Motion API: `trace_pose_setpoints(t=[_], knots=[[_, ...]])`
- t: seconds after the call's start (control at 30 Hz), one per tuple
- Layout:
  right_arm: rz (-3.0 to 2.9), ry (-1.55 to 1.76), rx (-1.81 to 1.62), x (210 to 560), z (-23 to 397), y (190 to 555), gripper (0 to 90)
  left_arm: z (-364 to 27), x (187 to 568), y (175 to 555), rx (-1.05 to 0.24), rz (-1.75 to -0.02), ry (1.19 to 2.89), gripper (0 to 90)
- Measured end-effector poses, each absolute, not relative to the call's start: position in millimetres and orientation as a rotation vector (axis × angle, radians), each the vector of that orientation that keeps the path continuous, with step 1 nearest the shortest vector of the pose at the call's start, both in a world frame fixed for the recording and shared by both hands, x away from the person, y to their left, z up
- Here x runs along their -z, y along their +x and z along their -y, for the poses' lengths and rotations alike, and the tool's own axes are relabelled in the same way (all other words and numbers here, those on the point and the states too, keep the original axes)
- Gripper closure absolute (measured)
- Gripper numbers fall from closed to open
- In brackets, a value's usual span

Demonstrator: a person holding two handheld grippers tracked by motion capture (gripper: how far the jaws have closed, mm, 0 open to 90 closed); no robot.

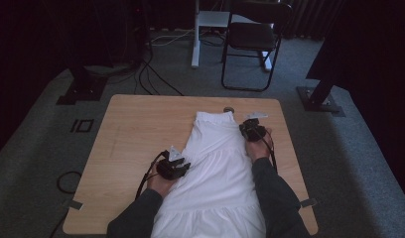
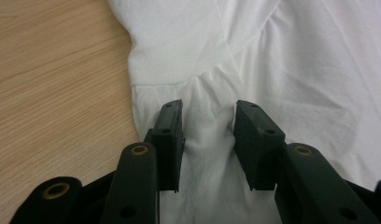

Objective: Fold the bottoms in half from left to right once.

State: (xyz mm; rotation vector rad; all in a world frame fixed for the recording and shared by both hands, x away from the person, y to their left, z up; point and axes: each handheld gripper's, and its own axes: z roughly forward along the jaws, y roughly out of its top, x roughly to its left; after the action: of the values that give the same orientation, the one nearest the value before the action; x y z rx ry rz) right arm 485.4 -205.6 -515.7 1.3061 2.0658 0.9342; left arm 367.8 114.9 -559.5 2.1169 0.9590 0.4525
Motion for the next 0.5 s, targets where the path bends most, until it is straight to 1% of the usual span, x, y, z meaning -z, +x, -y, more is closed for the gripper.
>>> trace_pose_setpoints(t=[0.03,0.07,0.13,0.17,0.2,0.23,0.27,0.3,0.33,0.5], knots=[[-2.066,1.306,-0.934,516,206,485,88.0,-115,559,368,-0.453,-0.959,2.117,62.9],[-2.078,1.315,-0.895,521,204,486,84.8,-115,559,367,-0.452,-0.96,2.117,62.9],[-2.123,1.391,-0.857,535,202,487,58.9,-115,559,366,-0.453,-0.961,2.118,62.9],[-2.123,1.391,-0.857,535,202,487,58.9,-115,559,366,-0.453,-0.961,2.118,62.9],[-2.066,1.439,-0.978,533,206,479,53.3,-115,560,365,-0.453,-0.959,2.118,62.9],[-2.066,1.439,-0.978,533,206,479,53.3,-115,560,365,-0.453,-0.959,2.118,62.9],[-2.086,1.425,-1.071,533,205,469,50.5,-116,560,364,-0.452,-0.959,2.119,62.9],[-2.086,1.425,-1.071,533,205,469,50.5,-116,560,364,-0.452,-0.959,2.119,62.9],[-2.148,1.378,-1.002,540,199,461,48.6,-116,560,362,-0.449,-0.956,2.12,62.9],[-2.198,1.361,-0.975,555,197,449,47.9,-120,560,353,-0.443,-0.943,2.124,62.9]])
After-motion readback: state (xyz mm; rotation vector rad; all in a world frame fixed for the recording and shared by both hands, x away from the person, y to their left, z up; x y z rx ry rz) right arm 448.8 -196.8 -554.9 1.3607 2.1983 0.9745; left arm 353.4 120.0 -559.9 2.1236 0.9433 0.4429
